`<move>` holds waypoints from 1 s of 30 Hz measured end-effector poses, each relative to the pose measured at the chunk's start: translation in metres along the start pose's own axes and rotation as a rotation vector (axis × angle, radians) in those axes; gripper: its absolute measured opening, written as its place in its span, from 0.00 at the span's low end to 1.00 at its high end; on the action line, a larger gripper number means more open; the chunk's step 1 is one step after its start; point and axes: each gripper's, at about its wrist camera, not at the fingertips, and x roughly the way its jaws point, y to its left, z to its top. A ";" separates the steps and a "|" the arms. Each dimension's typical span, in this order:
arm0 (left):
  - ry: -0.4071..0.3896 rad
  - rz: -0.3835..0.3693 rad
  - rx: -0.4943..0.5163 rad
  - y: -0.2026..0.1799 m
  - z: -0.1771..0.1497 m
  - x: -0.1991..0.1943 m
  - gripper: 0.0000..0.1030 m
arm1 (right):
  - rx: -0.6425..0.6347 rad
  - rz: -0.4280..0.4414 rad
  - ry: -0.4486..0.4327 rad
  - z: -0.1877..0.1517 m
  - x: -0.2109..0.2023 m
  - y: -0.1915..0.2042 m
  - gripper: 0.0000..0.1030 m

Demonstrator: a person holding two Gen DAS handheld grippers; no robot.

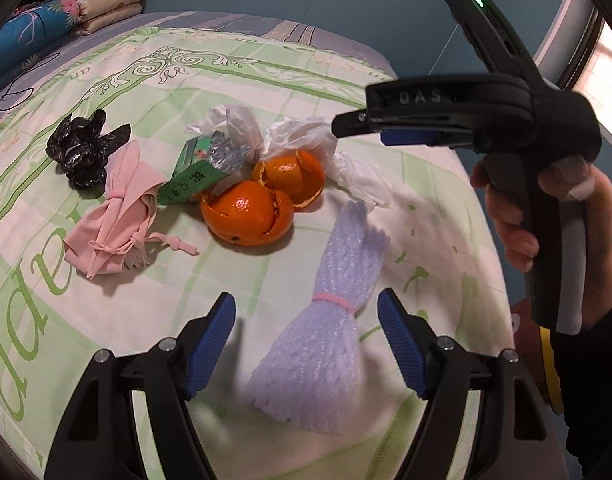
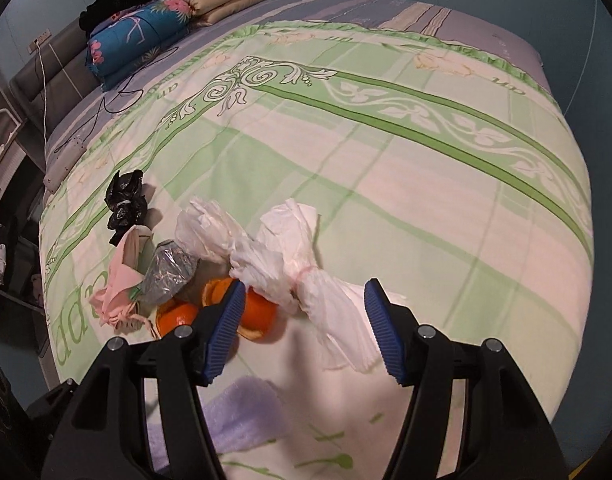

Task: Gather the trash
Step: 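Grasp the white tissue with right tool while left tool grasps second purple foam net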

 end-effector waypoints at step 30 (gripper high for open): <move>0.033 0.012 0.095 -0.023 -0.008 0.007 0.25 | 0.096 0.050 0.060 0.005 0.025 -0.011 0.08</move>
